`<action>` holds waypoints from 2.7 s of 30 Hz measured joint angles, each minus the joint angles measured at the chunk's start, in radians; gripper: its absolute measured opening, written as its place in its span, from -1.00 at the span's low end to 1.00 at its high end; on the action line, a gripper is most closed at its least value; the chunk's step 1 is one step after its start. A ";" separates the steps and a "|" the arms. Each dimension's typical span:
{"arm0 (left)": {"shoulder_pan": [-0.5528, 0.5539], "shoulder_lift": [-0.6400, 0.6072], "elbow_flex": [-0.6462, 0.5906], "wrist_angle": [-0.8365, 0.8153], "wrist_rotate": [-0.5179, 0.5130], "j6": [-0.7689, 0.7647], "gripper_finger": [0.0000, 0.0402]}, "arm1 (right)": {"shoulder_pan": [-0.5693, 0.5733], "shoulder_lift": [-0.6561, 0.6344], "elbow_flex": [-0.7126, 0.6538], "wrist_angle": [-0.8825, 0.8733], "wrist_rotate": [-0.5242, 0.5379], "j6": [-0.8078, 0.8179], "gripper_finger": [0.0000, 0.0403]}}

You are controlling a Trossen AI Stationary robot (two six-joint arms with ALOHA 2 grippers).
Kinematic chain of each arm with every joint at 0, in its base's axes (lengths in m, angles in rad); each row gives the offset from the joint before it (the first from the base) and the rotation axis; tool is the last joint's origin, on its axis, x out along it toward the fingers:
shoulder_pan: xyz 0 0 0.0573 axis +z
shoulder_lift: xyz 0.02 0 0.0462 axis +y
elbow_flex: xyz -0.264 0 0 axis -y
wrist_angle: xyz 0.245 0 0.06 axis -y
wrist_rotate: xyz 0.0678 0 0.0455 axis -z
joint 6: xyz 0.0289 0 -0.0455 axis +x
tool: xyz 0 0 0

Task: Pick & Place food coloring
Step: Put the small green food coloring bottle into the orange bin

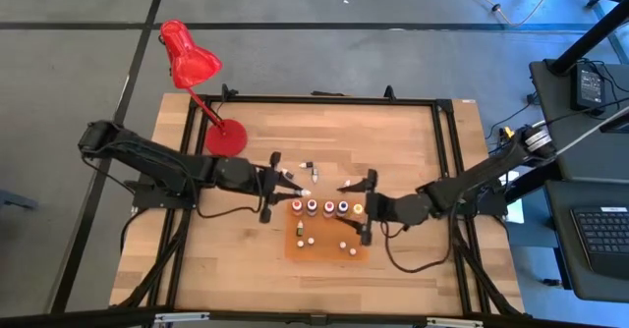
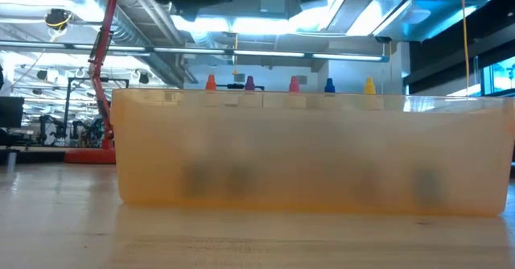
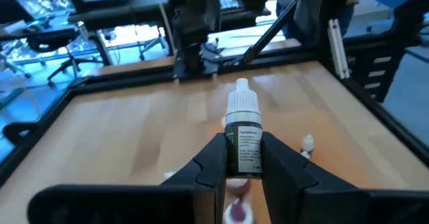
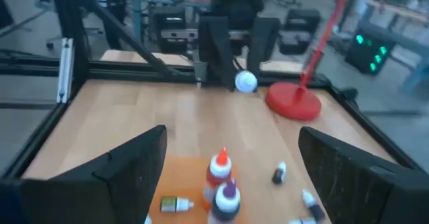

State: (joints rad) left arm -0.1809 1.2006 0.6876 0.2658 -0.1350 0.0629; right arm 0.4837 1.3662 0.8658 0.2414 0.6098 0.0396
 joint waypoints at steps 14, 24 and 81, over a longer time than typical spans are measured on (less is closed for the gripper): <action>-0.090 0.200 0.102 0.081 -0.004 -0.023 -0.67 | -0.075 0.168 0.137 -0.015 -0.172 -0.094 0.57; -0.129 0.205 0.114 0.106 -0.010 0.010 -0.67 | -0.075 0.198 0.180 -0.065 -0.182 -0.073 0.16; -0.071 -0.088 0.114 -0.549 -0.291 -0.184 -0.04 | 0.007 0.313 0.180 -0.452 -0.326 0.574 -0.67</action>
State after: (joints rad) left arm -0.2519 1.1130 0.8013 -0.2837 -0.4260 -0.1211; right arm 0.4903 1.6796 1.0458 -0.2110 0.2837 0.6139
